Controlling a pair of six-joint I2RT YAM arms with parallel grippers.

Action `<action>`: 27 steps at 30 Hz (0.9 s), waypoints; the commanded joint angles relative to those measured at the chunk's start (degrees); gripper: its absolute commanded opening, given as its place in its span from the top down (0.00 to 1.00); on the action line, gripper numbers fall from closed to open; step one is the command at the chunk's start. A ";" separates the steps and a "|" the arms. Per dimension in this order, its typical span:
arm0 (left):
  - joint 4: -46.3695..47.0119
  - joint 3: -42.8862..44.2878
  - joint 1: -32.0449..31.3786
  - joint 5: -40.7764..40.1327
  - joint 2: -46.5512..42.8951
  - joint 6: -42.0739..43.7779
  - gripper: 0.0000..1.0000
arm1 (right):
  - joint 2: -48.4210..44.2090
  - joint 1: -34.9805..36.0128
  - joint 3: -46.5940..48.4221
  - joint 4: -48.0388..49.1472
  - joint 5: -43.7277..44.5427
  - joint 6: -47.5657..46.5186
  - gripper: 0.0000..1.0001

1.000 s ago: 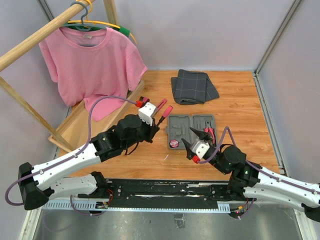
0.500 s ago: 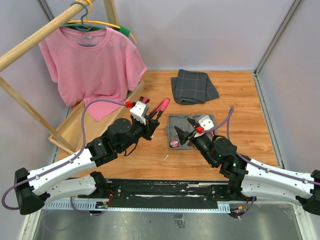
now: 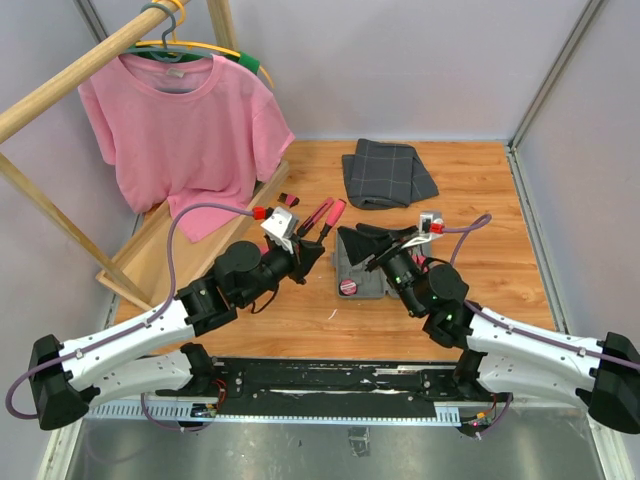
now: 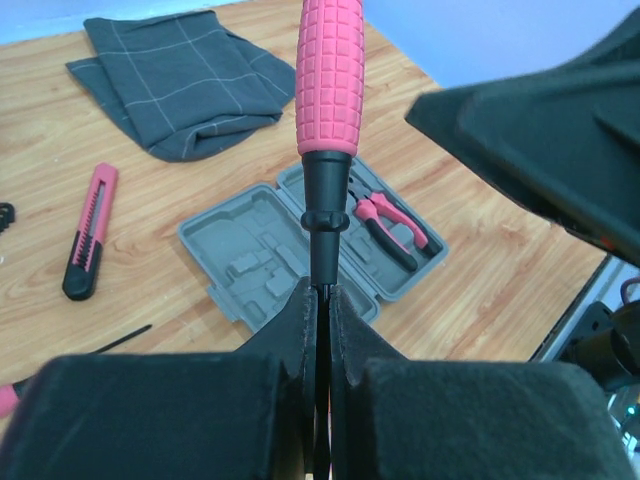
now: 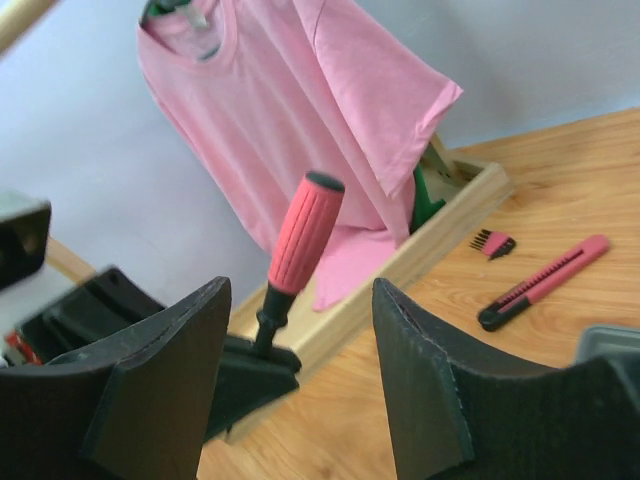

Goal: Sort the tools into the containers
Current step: Place the screwdriver in the storage box.

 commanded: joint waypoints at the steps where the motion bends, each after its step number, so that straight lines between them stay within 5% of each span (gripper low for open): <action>1: 6.00 -0.78 0.09 3.39 -0.69 -0.42 1.00 | 1.53 -4.06 -1.37 8.89 -5.08 13.67 0.41; 11: 8.68 -1.02 0.09 8.75 0.62 -0.59 0.99 | 5.25 -5.77 -1.11 11.44 -8.94 20.12 0.44; 27: 9.22 -0.70 0.09 11.26 2.12 -1.15 0.95 | 6.81 -7.32 -1.84 12.74 -14.42 22.24 0.84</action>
